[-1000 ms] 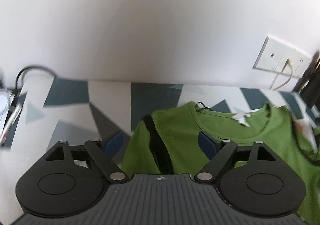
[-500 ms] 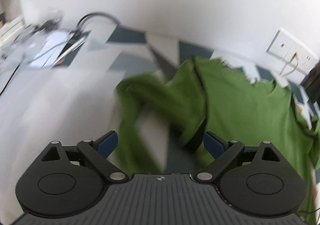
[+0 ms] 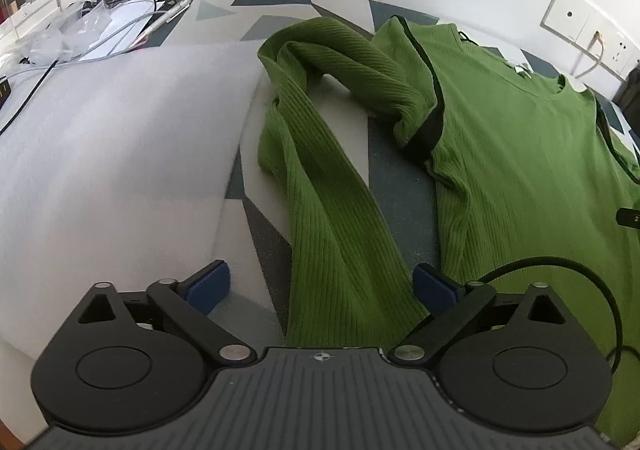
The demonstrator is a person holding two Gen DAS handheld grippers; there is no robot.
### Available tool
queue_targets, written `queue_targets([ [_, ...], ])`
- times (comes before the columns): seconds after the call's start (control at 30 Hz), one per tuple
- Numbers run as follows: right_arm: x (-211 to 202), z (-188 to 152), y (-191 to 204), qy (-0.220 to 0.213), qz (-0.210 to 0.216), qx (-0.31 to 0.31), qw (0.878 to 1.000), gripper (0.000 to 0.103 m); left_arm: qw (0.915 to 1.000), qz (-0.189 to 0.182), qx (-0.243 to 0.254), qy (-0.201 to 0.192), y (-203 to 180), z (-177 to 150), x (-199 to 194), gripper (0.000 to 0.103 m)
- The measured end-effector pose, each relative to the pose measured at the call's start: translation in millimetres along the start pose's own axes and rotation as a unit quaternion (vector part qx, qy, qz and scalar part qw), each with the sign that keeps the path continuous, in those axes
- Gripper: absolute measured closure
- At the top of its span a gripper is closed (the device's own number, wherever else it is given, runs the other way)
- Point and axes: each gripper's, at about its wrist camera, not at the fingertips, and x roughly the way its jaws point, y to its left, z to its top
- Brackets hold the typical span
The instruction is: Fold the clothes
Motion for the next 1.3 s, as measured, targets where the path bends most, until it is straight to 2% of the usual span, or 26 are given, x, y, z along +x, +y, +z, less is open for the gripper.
queue_targets([
  [0.1, 6, -4, -1, 0.008, -0.003, 0.003, 1.0, 0.001, 1.0, 0.007, 0.003, 0.0, -1, 0, 1, 0.001],
  [0.33, 7, -11, -8, -0.008, 0.012, 0.027, 1.0, 0.001, 0.9992, 0.032, 0.025, 0.0, -11, -3, 5, 0.001],
  [0.53, 7, -16, -7, -0.023, 0.012, 0.028, 0.999, 0.001, 0.9992, 0.037, 0.015, 0.0, -11, -2, 6, 0.0],
  [0.67, 5, -23, -7, -0.045, 0.012, 0.027, 0.999, 0.001, 0.9992, 0.038, 0.015, -0.006, -11, -4, 5, 0.0],
  [0.87, 5, -24, -8, -0.054, 0.013, 0.028, 0.998, 0.001, 0.999, 0.034, 0.024, -0.014, -10, -7, 4, 0.0],
  [1.3, 4, -29, -8, -0.066, 0.014, 0.029, 0.997, 0.001, 0.9989, 0.03, 0.034, 0.007, -11, -2, 6, 0.0],
])
